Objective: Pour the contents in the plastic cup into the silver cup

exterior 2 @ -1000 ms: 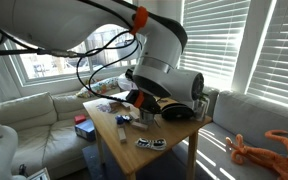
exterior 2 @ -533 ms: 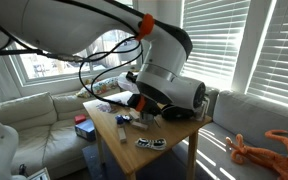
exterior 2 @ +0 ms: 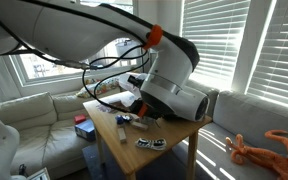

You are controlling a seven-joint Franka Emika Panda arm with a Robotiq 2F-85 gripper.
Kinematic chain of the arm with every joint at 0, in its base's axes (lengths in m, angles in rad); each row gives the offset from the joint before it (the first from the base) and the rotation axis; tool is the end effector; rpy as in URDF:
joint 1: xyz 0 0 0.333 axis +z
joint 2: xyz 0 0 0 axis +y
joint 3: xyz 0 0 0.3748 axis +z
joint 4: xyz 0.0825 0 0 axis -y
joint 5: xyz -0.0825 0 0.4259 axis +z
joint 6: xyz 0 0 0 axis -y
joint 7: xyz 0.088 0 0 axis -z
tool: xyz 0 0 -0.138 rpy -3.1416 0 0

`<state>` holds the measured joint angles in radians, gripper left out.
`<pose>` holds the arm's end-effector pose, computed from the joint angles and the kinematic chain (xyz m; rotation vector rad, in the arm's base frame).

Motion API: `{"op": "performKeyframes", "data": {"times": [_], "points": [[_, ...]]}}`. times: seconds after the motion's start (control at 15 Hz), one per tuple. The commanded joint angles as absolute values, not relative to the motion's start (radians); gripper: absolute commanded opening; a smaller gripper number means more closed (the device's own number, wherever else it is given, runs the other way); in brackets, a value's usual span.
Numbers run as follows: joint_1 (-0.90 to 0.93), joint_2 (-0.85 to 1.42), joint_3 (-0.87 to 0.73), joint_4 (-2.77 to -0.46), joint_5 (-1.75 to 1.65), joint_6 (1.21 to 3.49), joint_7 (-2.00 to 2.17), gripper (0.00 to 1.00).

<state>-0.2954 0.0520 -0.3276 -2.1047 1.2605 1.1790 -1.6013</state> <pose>0.4960 -0.1641 0.4782 -1.5378 -0.6625 -0.8202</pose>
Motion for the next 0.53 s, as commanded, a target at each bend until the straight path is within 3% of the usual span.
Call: {"op": "performKeyframes", "data": {"times": [0.0,0.47], "points": [[-0.315,0.080,-0.327,-2.097,1.293,1.123,-1.631,0.01],[-0.324,0.092,-0.328,-2.102,1.303,1.107,-1.654,0.01]]}}
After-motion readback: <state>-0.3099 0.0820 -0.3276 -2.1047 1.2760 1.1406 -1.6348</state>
